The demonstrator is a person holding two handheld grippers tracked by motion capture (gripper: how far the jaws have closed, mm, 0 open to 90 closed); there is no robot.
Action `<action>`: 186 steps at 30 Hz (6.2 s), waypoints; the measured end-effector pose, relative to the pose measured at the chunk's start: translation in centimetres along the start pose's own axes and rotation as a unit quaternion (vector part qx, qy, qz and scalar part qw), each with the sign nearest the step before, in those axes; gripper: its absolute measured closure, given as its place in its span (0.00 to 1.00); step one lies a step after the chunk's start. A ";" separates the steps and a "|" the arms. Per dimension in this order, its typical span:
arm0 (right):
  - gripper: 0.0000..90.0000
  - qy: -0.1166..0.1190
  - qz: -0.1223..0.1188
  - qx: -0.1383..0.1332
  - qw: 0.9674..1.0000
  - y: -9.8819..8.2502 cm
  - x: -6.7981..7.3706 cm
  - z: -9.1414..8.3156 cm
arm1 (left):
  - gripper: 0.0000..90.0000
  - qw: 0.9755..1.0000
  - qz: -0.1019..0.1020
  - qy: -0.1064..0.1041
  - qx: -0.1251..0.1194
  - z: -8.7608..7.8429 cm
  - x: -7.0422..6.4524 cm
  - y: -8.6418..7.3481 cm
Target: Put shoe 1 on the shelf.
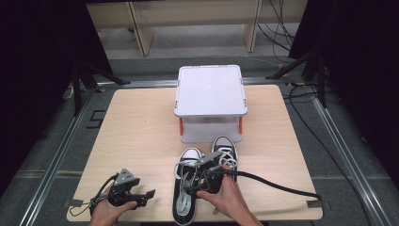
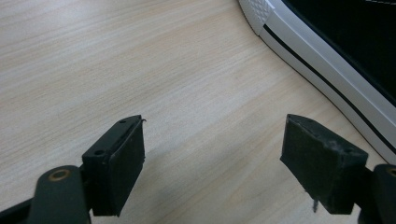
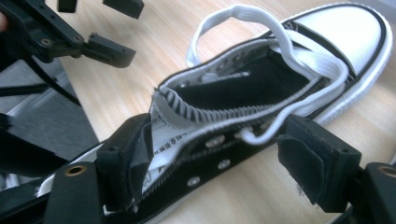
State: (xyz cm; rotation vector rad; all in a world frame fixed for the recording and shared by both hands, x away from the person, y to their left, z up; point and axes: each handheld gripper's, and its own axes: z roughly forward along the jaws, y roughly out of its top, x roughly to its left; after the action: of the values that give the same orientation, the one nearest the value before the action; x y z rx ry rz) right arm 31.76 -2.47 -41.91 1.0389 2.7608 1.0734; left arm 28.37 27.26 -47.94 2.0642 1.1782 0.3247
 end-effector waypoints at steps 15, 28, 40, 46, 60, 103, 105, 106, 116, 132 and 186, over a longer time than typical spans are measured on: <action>0.79 -0.045 -0.036 0.051 0.997 1.5 -1.2 0.6 | 0.23 1.000 0.004 -0.003 0.005 0.0 -0.3 -0.1; 0.77 -0.035 -0.015 0.098 0.994 2.7 -3.4 1.8 | 0.23 1.000 0.005 -0.010 0.009 0.2 -0.4 -0.1; 0.91 0.007 -0.014 0.087 0.996 3.6 -4.2 0.9 | 0.23 1.000 0.009 -0.010 0.013 0.2 -0.3 -0.2; 0.92 0.039 -0.018 0.084 0.996 4.9 -3.2 0.3 | 0.23 1.000 0.003 -0.010 0.006 0.1 -0.1 -0.2; 0.95 0.079 -0.039 0.085 0.992 8.9 -1.8 -1.5 | 0.24 1.000 -0.002 -0.014 0.013 0.1 0.0 -0.4; 0.95 -0.024 0.004 -0.003 1.000 23.1 -6.6 -10.9 | 0.22 1.000 0.003 -0.005 0.002 -0.2 -0.1 -0.6; 0.95 -0.034 0.011 -0.006 0.999 23.9 -7.4 -10.9 | 0.22 1.000 -0.003 -0.008 0.005 -0.1 -0.1 -0.6; 0.95 -0.042 0.019 -0.009 0.999 24.2 -7.8 -10.9 | 0.22 1.000 -0.003 -0.007 0.004 -0.1 0.0 -0.7; 0.95 -0.078 0.099 -0.042 0.991 26.5 -12.5 -9.8 | 0.22 1.000 -0.001 -0.012 0.000 -0.3 -0.5 -0.6; 0.95 -0.131 0.175 -0.079 0.973 27.5 -18.0 -9.2 | 0.22 1.000 0.005 -0.021 0.002 -0.1 -0.7 -0.7; 0.92 -0.043 0.048 -0.006 0.998 20.8 -13.9 -10.3 | 0.22 1.000 0.010 -0.016 0.013 0.1 -0.6 -0.7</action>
State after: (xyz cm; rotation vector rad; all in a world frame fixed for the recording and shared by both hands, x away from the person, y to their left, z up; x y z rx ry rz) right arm 52.32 -5.39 -24.60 1.1975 2.6593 1.0286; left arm 27.68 26.88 -48.43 2.0968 1.1493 0.2868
